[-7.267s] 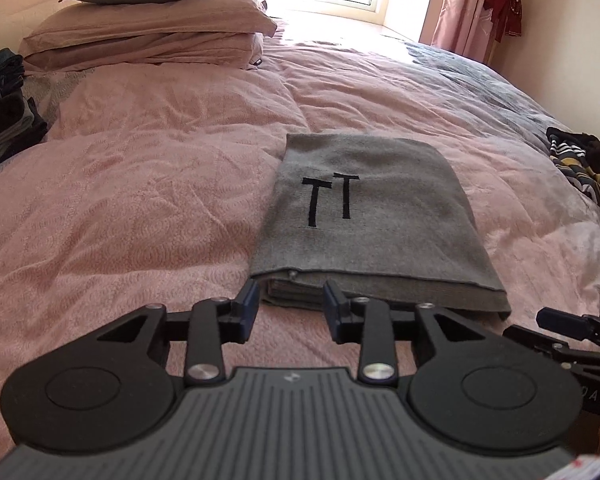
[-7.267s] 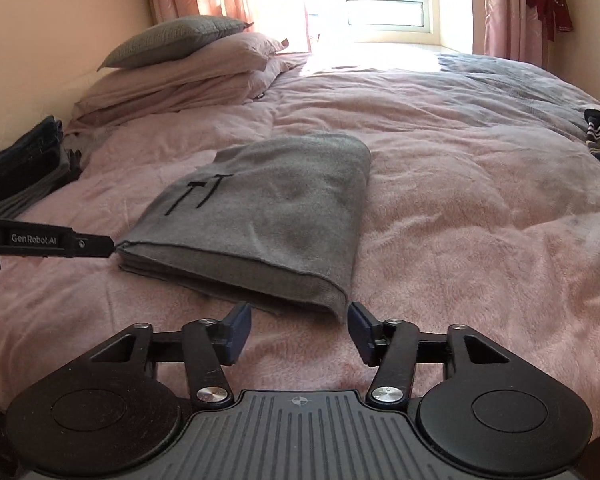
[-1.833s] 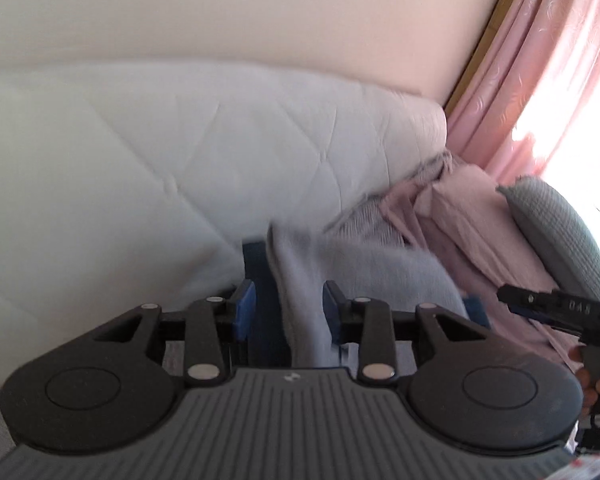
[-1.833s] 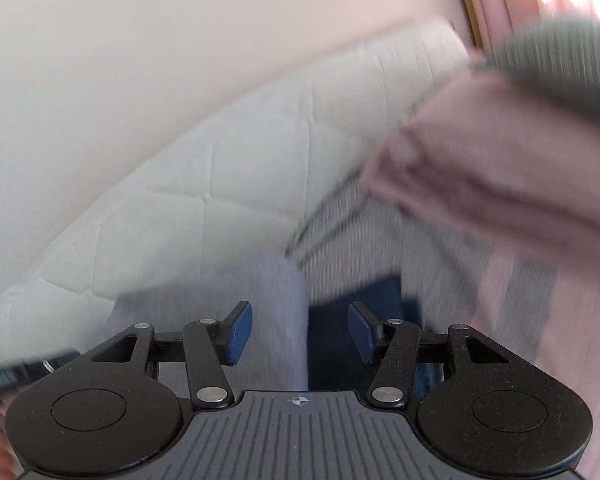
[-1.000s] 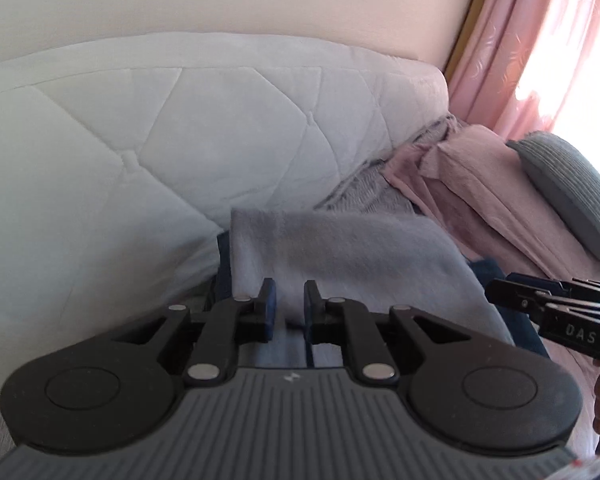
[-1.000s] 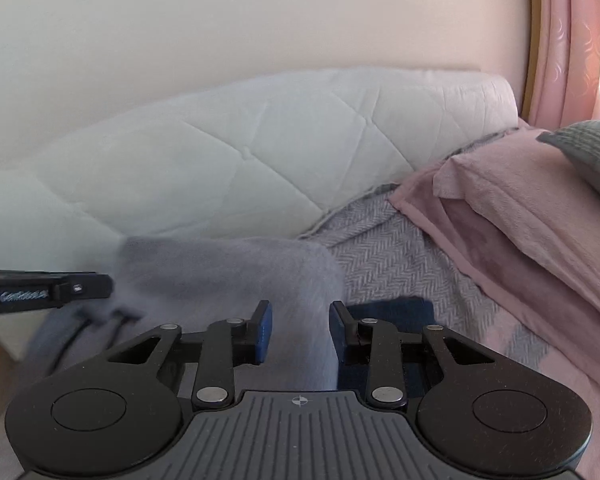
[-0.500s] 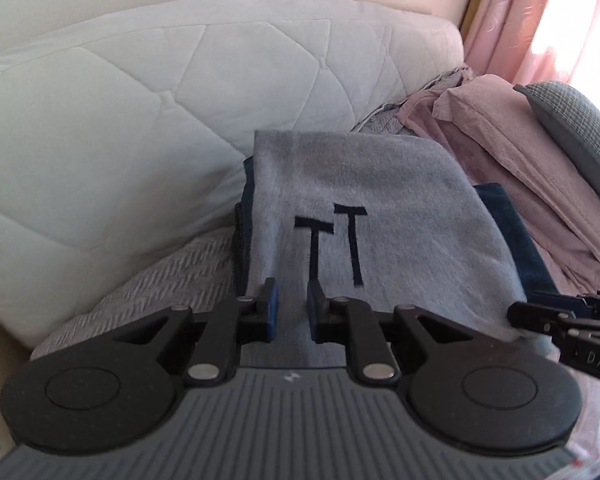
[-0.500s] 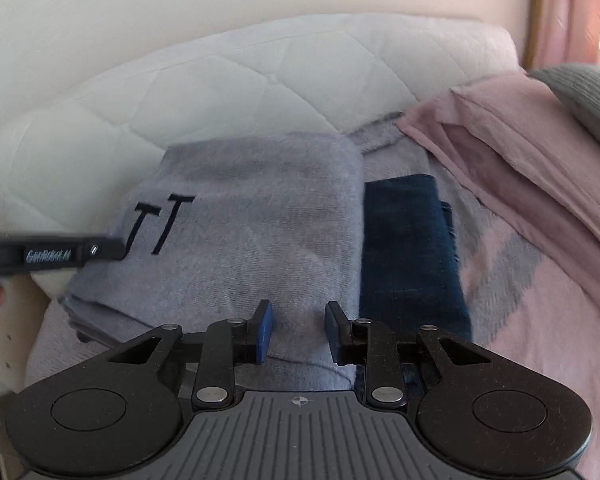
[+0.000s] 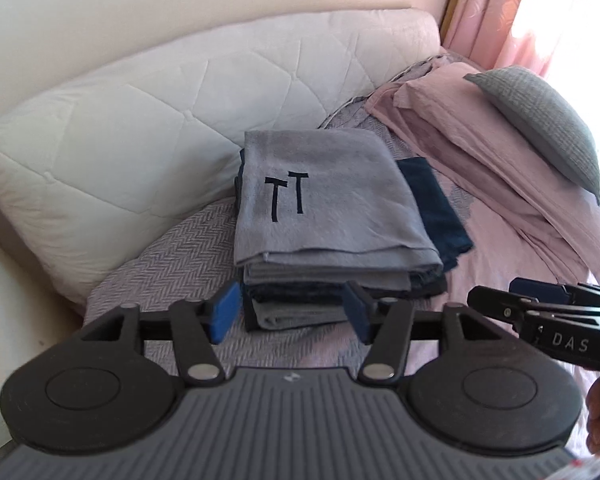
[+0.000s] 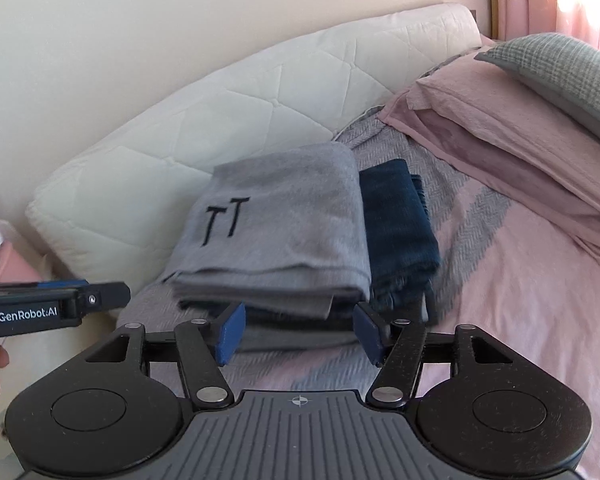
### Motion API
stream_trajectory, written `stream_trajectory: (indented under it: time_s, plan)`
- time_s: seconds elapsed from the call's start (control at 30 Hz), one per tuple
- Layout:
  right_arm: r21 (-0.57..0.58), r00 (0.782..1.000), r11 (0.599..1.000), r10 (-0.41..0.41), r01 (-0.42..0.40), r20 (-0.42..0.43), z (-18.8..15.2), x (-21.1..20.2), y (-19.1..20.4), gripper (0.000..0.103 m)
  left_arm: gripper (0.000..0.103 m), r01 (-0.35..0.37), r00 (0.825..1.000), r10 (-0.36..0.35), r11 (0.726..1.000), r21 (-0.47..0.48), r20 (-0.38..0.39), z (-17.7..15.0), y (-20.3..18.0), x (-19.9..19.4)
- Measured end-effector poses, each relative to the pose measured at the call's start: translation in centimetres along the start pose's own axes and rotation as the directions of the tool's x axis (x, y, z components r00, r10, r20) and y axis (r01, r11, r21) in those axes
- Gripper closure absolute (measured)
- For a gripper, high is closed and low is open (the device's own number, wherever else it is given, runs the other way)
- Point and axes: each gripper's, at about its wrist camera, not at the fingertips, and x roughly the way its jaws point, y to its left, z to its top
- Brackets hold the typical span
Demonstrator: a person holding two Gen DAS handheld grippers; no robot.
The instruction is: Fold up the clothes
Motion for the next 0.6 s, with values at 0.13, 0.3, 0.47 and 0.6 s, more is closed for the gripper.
stream_trajectory:
  time_s: [0.13,0.3,0.47,0.6]
  plan:
    - [-0.032,1.000,0.999,0.007,-0.007,0.017,-1.3,-4.2,1.1,0.046,0.032,-0.005,1.000,0.004,1.000,0.024,0.025,-1.6,-1.0,-4.0]
    - [-0.024,0.998,0.999,0.048,-0.047,0.033,-2.8,-8.7,1.4,0.046,0.028,-0.037,0.998,0.035,0.999,0.032,0.043,-3.8,-2.3,-7.6]
    - [-0.031,0.997,0.998,0.059,-0.058,0.052,-4.3,-12.3,1.5,0.046,0.015,-0.082,0.994,0.077,0.996,0.048,0.082,-5.8,-3.8,-10.4]
    - [-0.055,0.996,0.997,0.058,-0.055,0.064,-5.6,-14.2,1.5,0.045,0.006,-0.100,0.990,0.094,0.994,0.054,0.105,-7.1,-4.8,-12.1]
